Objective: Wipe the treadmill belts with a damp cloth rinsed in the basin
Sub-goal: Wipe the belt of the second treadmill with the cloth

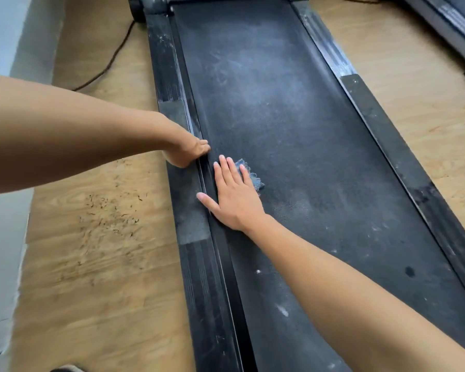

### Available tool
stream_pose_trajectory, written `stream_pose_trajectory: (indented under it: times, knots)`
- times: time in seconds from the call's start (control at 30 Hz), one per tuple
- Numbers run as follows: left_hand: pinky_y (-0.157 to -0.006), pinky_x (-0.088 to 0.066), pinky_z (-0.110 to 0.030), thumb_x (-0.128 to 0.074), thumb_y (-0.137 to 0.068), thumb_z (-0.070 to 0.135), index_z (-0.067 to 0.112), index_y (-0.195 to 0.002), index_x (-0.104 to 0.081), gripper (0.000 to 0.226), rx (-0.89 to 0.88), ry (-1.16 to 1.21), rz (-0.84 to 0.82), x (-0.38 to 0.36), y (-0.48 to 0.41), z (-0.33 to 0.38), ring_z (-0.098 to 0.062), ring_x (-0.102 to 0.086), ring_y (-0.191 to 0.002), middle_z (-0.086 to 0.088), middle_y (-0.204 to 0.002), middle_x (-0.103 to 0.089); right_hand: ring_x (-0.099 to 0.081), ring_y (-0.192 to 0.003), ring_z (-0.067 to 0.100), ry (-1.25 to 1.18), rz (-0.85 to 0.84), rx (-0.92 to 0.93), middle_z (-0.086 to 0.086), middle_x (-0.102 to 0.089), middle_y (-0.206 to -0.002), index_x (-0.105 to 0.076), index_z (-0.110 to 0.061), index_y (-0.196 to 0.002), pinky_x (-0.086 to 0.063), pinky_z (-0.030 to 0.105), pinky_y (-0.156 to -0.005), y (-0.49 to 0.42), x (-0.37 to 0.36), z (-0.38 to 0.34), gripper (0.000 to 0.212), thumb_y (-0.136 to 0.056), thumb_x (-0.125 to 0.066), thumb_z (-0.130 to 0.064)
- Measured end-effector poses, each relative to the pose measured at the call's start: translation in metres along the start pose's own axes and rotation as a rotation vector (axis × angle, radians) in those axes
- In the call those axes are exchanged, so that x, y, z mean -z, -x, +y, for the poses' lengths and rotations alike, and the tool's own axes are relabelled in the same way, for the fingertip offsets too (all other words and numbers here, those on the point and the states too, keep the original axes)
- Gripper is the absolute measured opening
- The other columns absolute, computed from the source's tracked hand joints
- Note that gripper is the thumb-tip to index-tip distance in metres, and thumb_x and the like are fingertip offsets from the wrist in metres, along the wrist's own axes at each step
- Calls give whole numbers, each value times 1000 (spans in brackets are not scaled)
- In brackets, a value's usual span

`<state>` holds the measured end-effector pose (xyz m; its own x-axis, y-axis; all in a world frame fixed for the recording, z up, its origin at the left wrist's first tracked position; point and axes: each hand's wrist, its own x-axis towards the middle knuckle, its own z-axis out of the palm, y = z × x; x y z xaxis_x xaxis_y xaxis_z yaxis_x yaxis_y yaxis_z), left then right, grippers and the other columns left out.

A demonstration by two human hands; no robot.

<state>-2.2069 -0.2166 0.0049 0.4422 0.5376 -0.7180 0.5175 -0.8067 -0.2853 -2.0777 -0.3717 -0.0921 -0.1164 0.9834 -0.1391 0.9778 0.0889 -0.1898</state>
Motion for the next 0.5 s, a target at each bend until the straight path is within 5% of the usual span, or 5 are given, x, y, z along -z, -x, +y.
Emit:
stream_pose_trajectory:
  times: [0.13,0.27,0.37,0.5]
  knots:
    - [-100,-48,-40,-35,-95,5,7,-150,-38,55,-7,2,-40,9,1,-1,-35,-58,-121,-20,-147,-52,16,-161,19,-28,-57,126,7,11,-175,-3,-9,-167,-1,46,-131,93,-8,5,92,-104,-20,-74]
    - [-104,-53,-48,-36,-91,14,9,-150,-45,60,-21,0,-53,19,9,3,-39,-61,-122,-19,-140,-58,0,-163,25,88,-101,270,10,-3,-176,-16,-7,-166,-11,47,-126,203,-19,10,89,-105,-30,-71]
    - [-113,-47,-52,-35,-84,23,11,-158,-38,75,-20,70,-85,14,10,-1,-39,-54,-136,-18,-155,-49,3,-163,21,67,-59,235,7,-1,-176,-13,-10,-167,-11,46,-129,149,-22,10,85,-107,-23,-69]
    - [-116,-42,-46,-36,-98,13,10,-163,-27,66,63,211,-20,16,9,8,-39,-48,-141,-21,-159,-44,10,-162,17,32,-23,6,4,5,-176,-6,-12,-168,2,43,-132,28,-10,5,84,-106,-11,-68]
